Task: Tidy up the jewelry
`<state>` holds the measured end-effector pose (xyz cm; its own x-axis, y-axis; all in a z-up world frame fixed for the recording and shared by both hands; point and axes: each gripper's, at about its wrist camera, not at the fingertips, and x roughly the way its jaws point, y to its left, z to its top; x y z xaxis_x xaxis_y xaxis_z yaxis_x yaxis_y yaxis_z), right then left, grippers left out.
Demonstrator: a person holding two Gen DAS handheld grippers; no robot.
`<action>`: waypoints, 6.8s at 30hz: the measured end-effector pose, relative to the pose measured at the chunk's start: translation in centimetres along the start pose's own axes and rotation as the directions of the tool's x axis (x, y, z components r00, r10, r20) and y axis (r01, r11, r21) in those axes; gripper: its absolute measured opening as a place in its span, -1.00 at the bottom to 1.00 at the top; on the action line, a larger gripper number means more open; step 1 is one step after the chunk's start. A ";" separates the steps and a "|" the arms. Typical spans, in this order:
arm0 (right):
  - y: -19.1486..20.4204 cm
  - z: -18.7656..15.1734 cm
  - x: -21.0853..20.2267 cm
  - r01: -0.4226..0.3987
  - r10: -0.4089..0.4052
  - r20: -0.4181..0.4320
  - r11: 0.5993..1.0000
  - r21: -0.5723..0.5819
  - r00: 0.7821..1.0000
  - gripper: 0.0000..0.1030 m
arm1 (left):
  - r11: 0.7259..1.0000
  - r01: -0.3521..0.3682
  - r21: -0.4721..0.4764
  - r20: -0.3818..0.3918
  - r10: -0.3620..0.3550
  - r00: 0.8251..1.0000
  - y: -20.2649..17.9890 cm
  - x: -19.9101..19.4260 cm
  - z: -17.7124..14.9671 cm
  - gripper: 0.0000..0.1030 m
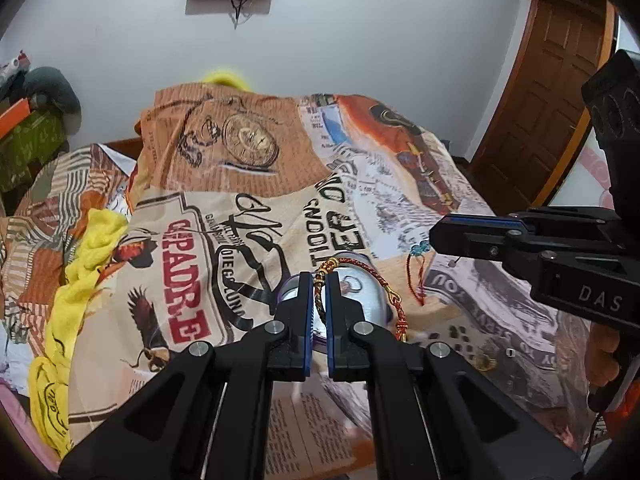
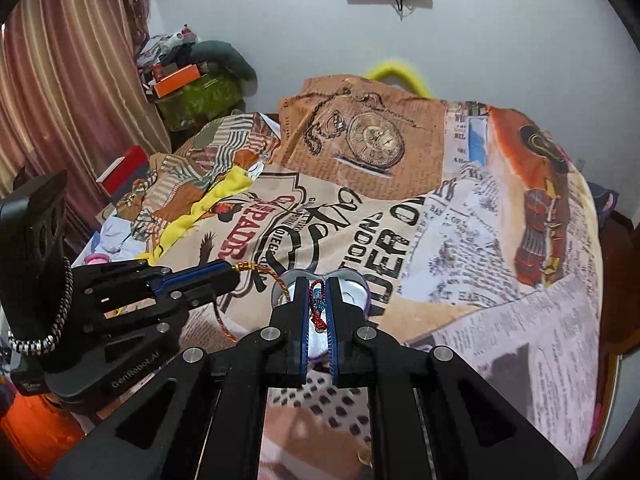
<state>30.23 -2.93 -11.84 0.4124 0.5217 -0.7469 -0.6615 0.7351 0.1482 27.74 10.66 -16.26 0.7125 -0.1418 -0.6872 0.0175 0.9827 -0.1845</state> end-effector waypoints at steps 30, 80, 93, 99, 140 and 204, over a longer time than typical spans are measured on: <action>-1.2 -0.3 10.1 -0.095 0.133 -0.257 0.984 0.153 0.957 -0.86 | 0.999 0.027 -0.039 -0.119 -0.031 0.992 2.5 7.1 -1.0 -0.94; -3.9 -10.8 -8.6 0.213 -0.213 -0.007 0.977 0.029 0.977 -0.31 | 0.970 0.129 0.208 -0.168 -0.094 0.981 -12.9 -2.7 -6.7 -0.47; -7.0 -13.7 -5.8 0.161 -0.152 -0.104 0.984 0.078 0.983 -0.31 | 0.963 0.192 0.190 -0.305 -0.128 0.944 -14.6 4.0 -6.8 -0.46; -6.7 -14.0 -4.1 0.131 -0.126 -0.118 0.991 0.033 0.985 -0.31 | 0.962 0.205 0.177 -0.304 -0.145 0.942 -14.3 5.1 -6.5 -0.46; -2.5 -6.7 -7.2 0.116 -0.114 0.087 0.993 -0.023 0.990 -0.84 | 0.988 0.081 0.134 -0.014 -0.079 0.997 -8.2 -4.5 -2.5 -0.53; -1.4 -2.7 7.5 0.066 -0.072 -0.138 0.997 -0.048 0.988 -0.57 | 0.997 0.076 -0.012 -0.077 -0.076 0.994 0.5 3.6 -0.7 -0.53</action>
<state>32.57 -1.18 -19.37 0.3683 0.4027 -0.8380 -0.6624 0.7461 0.0675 29.88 10.54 -19.32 0.6526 -0.2252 -0.7235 0.0631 0.9677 -0.2442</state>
